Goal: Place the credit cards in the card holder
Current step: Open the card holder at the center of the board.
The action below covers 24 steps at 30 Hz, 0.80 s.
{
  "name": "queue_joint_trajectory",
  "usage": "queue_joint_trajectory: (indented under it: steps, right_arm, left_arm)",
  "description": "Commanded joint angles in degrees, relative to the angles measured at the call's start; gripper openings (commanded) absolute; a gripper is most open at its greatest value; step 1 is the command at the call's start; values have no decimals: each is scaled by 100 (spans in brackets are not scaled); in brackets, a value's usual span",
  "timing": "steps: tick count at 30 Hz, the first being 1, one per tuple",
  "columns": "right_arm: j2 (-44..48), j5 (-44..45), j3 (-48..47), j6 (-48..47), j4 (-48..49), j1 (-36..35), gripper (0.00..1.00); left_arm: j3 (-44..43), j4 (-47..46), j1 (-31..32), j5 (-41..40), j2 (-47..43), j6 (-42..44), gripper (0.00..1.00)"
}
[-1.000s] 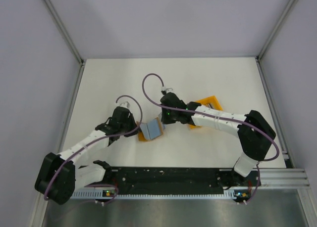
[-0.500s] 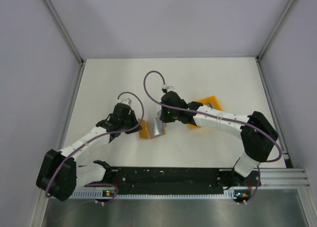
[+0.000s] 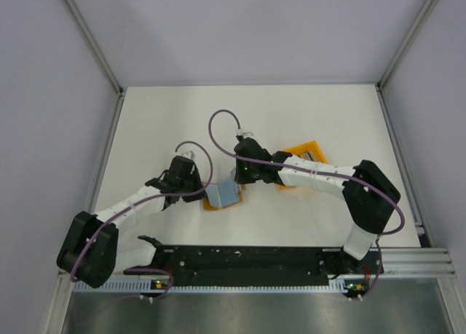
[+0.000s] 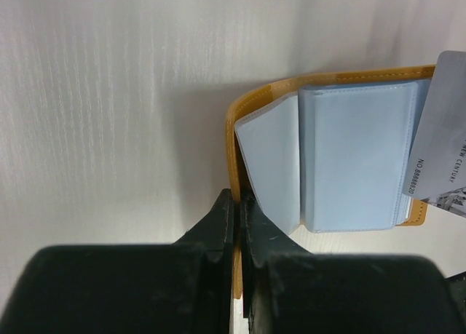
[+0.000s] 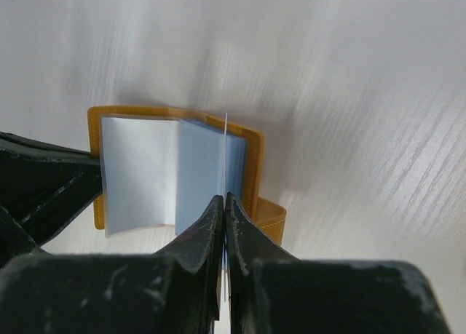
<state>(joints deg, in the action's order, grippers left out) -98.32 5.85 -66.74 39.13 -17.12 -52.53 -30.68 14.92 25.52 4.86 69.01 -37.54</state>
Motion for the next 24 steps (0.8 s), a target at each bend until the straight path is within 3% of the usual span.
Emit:
queue_joint_trajectory:
  steps: [1,24]
  right_arm:
    - [-3,-5,56,59,192,-2,0]
    - [569,162,38,-2,131,85,0]
  left_arm:
    - [-35,-33,-21,-196,147,133,0]
    - [-61,-33,-12,-109,244,212,0]
